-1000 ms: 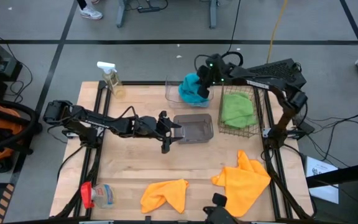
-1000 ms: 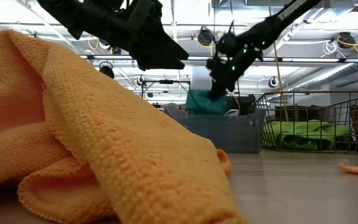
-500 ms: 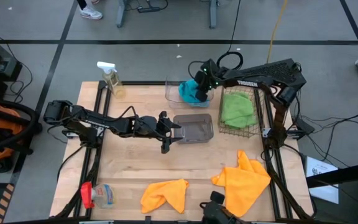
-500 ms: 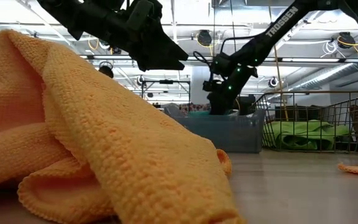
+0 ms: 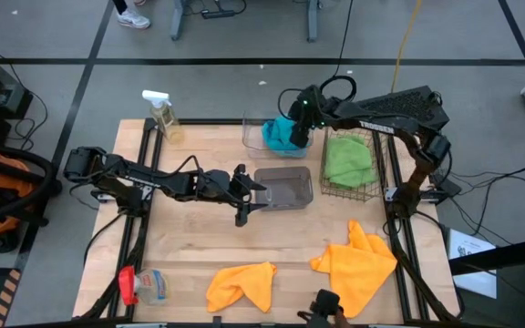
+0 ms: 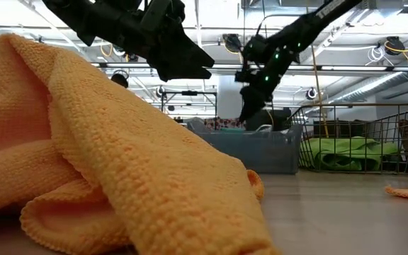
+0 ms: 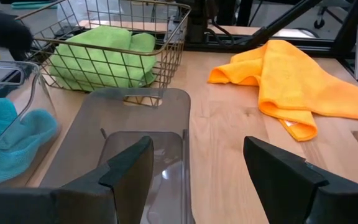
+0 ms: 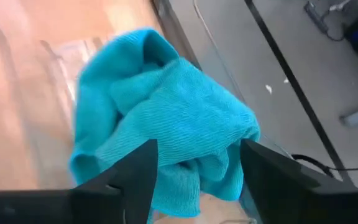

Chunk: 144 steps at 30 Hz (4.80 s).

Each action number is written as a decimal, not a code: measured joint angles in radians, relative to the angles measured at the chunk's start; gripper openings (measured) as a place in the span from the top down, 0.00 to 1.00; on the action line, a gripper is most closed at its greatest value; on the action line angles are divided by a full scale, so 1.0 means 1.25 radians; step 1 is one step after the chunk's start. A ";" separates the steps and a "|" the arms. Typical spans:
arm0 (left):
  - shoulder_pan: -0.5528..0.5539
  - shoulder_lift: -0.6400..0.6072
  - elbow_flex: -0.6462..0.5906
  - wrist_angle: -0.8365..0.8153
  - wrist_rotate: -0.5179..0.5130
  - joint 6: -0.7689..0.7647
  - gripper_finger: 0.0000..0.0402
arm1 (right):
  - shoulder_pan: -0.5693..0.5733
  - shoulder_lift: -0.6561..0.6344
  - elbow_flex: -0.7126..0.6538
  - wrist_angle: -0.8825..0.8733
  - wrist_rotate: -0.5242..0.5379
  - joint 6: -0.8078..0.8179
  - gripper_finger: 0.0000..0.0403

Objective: Sort microfiber towel by color & place in baskets
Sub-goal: Put the blue microfiber towel into the transparent bin, then put the left orange microfiber towel into the black bin

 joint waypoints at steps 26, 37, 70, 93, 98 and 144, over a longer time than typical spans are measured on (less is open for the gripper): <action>0.000 0.001 -0.001 -0.019 0.000 0.005 0.36 | -0.002 0.179 0.001 0.144 -0.010 0.001 0.99; 0.000 0.001 -0.001 -0.019 0.000 0.005 0.36 | -0.002 0.167 0.000 0.131 -0.042 0.009 1.00; -0.348 -0.143 0.000 -0.407 -0.058 -0.540 0.36 | 0.767 -0.487 -0.460 0.242 0.284 0.446 0.64; -0.556 0.069 0.012 -0.192 -0.193 -0.798 0.03 | 0.882 -0.339 -0.468 0.394 0.380 0.465 0.64; -0.555 0.114 0.040 -0.192 -0.195 -0.798 0.06 | 0.882 -0.334 -0.468 0.417 0.380 0.454 0.64; -0.443 0.172 0.044 -0.018 -0.136 -0.609 0.96 | 0.915 -0.334 -0.468 0.428 0.378 0.460 0.64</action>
